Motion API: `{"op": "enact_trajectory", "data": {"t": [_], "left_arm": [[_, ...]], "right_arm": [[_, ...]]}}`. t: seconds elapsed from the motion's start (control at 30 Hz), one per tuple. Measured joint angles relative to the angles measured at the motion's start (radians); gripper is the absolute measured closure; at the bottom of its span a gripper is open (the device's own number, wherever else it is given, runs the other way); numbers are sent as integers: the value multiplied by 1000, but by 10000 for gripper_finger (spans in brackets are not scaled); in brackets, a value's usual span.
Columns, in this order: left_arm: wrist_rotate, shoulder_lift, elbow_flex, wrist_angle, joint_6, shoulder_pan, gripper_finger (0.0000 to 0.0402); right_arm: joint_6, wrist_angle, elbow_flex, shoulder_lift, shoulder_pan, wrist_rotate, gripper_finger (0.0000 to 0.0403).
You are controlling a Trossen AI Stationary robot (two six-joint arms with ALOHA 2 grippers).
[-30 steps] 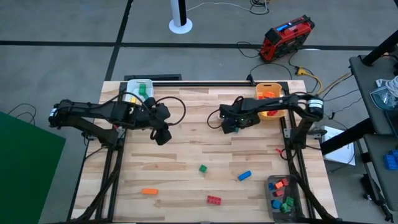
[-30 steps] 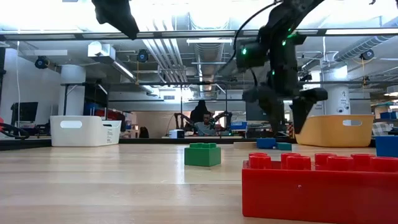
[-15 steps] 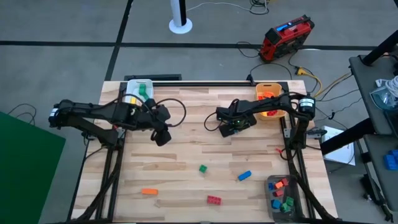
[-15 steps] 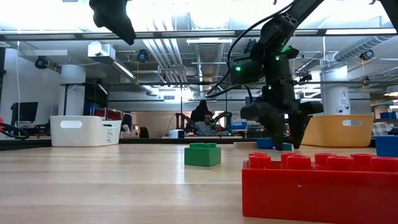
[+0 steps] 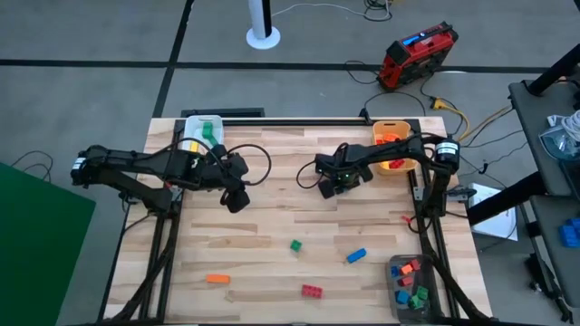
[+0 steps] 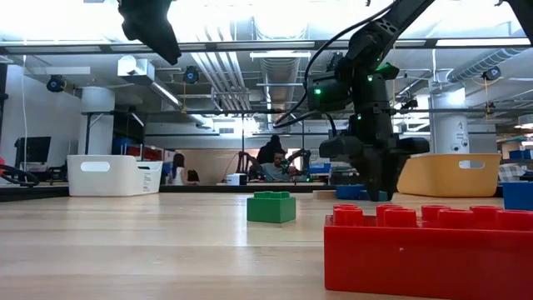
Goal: Sort blocks by size
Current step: Put the big blue block into the white bin
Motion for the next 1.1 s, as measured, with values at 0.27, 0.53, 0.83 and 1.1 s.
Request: {"op": "enact_trajectory", "data": {"t": [0.27, 0.53, 0.83, 1.1], "left_arm": [[0, 0, 0, 2, -8, 0, 249], [3, 0, 0, 14, -6, 0, 249], [239, 0, 0, 211, 290, 0, 249], [328, 30, 0, 503, 529, -19, 249]], "right_arm": [[-21, -7, 3, -19, -2, 13, 313], [-55, -68, 3, -139, 5, 8, 314], [-356, 81, 4, -398, 105, -356, 314], [-303, 379, 5, -518, 200, -596, 314]]}}
